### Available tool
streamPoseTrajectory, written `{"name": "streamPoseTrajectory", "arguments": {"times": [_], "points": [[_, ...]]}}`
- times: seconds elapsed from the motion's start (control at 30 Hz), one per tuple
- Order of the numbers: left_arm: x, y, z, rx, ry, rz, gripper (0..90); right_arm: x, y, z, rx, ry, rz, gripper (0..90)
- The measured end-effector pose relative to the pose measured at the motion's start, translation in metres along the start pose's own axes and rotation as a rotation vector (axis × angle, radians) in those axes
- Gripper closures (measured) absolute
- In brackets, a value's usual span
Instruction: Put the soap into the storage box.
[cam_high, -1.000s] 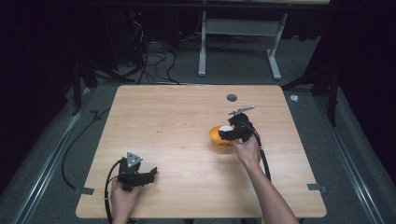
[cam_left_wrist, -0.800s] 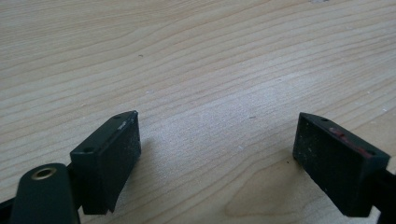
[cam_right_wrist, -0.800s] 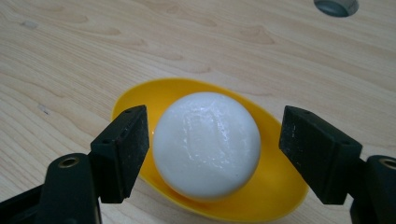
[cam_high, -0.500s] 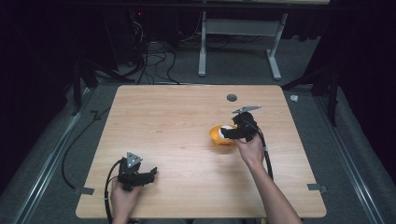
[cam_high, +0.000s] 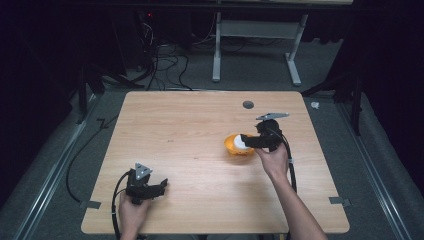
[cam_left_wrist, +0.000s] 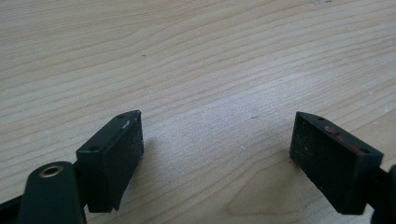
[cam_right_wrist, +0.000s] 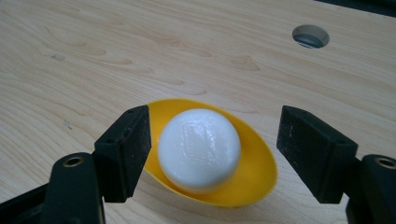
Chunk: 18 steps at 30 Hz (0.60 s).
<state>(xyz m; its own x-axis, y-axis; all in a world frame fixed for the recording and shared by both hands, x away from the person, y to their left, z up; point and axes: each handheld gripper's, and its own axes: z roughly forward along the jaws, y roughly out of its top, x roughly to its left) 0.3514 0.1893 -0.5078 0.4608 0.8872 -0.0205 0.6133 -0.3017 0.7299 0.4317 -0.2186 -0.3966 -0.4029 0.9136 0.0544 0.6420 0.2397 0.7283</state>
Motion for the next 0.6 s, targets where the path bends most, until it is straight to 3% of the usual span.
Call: {"name": "streamPoseTrajectory", "arguments": {"times": [0.6], "points": [[0.000,0.000,0.000,0.000,0.000,0.001,18.0,-0.008,-0.005,-0.028,-0.070,-0.004,0.000,27.4]]}}
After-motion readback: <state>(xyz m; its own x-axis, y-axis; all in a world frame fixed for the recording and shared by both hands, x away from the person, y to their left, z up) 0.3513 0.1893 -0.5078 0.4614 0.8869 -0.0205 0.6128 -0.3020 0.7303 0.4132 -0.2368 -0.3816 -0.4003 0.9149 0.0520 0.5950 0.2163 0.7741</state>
